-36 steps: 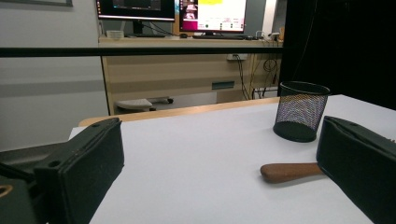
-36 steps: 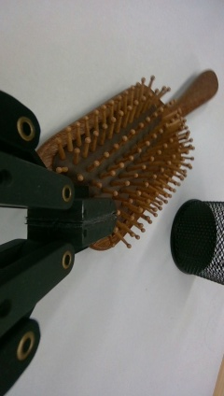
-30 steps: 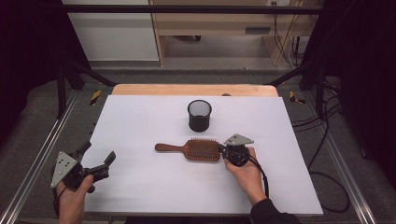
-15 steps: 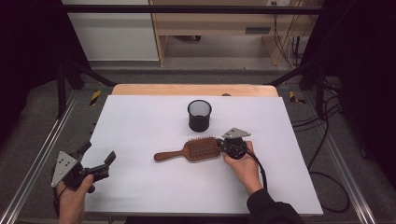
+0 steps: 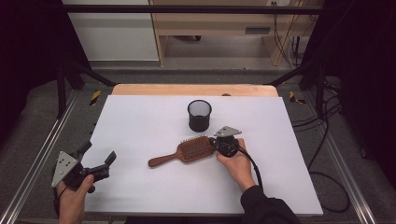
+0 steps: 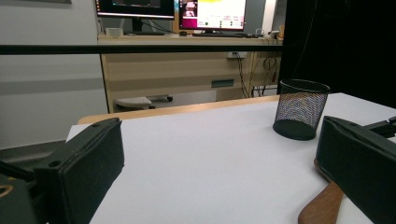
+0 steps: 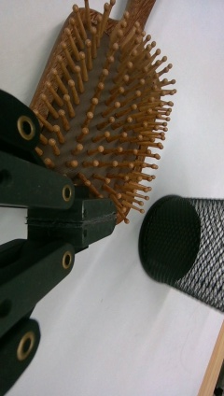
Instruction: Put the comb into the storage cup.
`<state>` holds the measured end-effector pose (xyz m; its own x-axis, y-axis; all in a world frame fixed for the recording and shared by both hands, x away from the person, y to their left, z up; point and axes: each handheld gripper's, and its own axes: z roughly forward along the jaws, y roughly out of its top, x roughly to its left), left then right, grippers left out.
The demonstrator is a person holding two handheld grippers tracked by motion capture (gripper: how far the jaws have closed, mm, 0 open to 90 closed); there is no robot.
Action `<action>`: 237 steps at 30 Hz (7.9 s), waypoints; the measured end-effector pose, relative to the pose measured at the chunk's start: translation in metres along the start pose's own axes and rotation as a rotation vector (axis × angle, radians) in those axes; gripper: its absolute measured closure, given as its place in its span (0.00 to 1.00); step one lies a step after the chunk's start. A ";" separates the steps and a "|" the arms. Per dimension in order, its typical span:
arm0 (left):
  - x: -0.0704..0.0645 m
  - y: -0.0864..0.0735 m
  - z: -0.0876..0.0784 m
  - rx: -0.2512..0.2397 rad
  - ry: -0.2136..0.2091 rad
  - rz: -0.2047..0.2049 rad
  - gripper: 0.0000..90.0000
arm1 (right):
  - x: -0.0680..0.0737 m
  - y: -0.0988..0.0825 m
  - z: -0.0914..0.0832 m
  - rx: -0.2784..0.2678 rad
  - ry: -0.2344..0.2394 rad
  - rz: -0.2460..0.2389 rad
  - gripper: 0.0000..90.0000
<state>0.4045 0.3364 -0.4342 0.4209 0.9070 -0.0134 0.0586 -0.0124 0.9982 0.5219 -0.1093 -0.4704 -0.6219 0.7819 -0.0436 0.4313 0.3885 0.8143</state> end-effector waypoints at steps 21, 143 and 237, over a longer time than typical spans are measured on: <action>-0.003 0.001 0.000 0.003 -0.014 0.001 0.01 | 0.054 0.030 0.037 0.019 0.087 -0.111 1.00; -0.064 0.006 0.073 0.810 -0.261 0.318 0.06 | -0.041 -0.068 -0.137 -0.324 -0.046 0.144 0.06; -0.084 -0.009 0.104 1.121 -0.393 0.407 0.81 | -0.042 -0.070 -0.128 -0.287 -0.010 0.159 0.07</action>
<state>0.4625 0.2171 -0.4479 0.8190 0.5690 0.0743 0.5162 -0.7870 0.3379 0.4341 -0.2316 -0.4515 -0.5541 0.8273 0.0924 0.3196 0.1090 0.9413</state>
